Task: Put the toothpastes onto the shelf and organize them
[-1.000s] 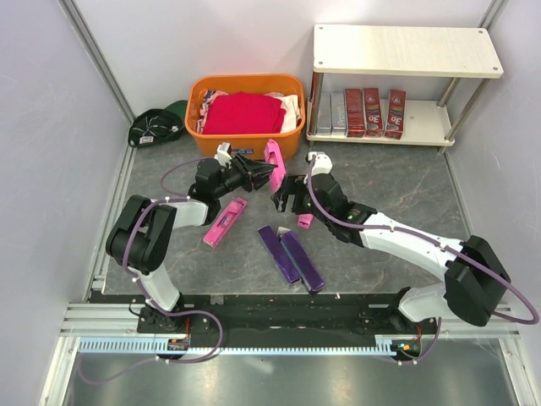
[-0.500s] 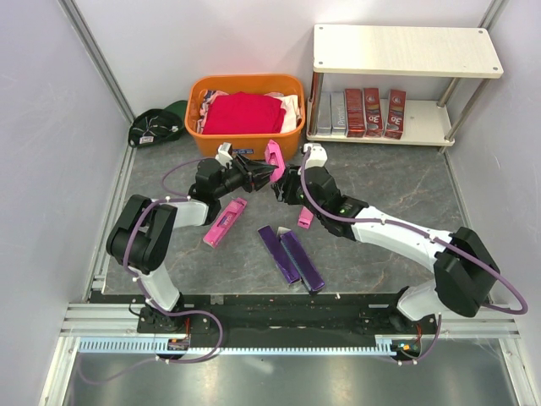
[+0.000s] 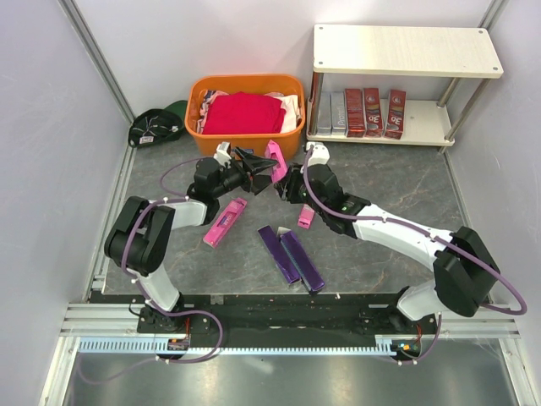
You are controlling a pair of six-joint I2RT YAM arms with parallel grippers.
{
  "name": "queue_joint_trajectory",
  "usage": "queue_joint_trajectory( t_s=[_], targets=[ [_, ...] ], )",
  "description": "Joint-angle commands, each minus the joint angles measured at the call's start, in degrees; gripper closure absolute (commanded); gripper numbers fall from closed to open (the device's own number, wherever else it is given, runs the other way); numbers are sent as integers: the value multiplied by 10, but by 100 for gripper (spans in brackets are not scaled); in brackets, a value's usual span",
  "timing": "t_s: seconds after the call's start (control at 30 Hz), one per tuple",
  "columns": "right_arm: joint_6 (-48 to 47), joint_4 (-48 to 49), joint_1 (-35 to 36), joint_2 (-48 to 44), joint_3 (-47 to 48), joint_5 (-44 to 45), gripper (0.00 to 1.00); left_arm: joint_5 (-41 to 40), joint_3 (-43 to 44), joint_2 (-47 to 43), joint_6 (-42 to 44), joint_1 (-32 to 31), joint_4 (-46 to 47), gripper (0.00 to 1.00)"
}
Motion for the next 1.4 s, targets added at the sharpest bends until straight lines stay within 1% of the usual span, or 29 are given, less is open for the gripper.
queue_joint_trajectory(
  t_s=[0.0, 0.07, 0.17, 0.2, 0.23, 0.3, 0.37, 0.4, 0.43, 0.47, 0.5, 0.57, 0.6, 0.7, 1.07, 1.37],
  targets=[
    [16, 19, -20, -20, 17, -29, 74, 5, 3, -39, 50, 7, -34, 20],
    [26, 19, -33, -23, 16, -46, 75, 2, 6, -51, 74, 8, -55, 17],
    [35, 19, -48, -29, 13, -67, 76, -6, 14, -73, 116, 9, -115, 14],
    [37, 19, -57, -31, 14, -73, 76, -13, 23, -79, 143, 9, -134, 13],
    [40, 19, -61, -38, 14, -78, 76, -17, 27, -84, 157, 10, -172, 12],
    [48, 19, -76, -48, 14, -96, 76, -31, 42, -102, 200, 10, -208, 11],
    [56, 18, -88, -54, 15, -110, 77, -34, 61, -114, 235, 10, -271, 11],
    [58, 18, -101, -57, 16, -123, 77, -41, 87, -117, 272, 10, -302, 11],
    [58, 15, -106, -63, 18, -129, 77, -45, 98, -121, 290, 10, -325, 11],
    [62, 13, -112, -67, 23, -134, 77, -49, 109, -123, 306, 10, -369, 10],
    [63, 11, -123, -73, 27, -149, 77, -66, 128, -131, 340, 9, -391, 10],
    [65, 4, -134, -78, 41, -159, 77, -87, 143, -142, 370, 10, -446, 10],
    [67, -1, -143, -82, 46, -164, 77, -110, 153, -152, 394, 9, -461, 10],
    [65, -10, -154, -83, 76, -180, 78, -143, 162, -167, 427, 9, -498, 10],
    [59, -11, -183, -49, 193, -210, 79, -156, 155, -183, 449, 9, -517, 10],
    [60, -9, -221, 19, 315, -210, 79, -164, 155, -189, 460, 8, -529, 10]
  ],
)
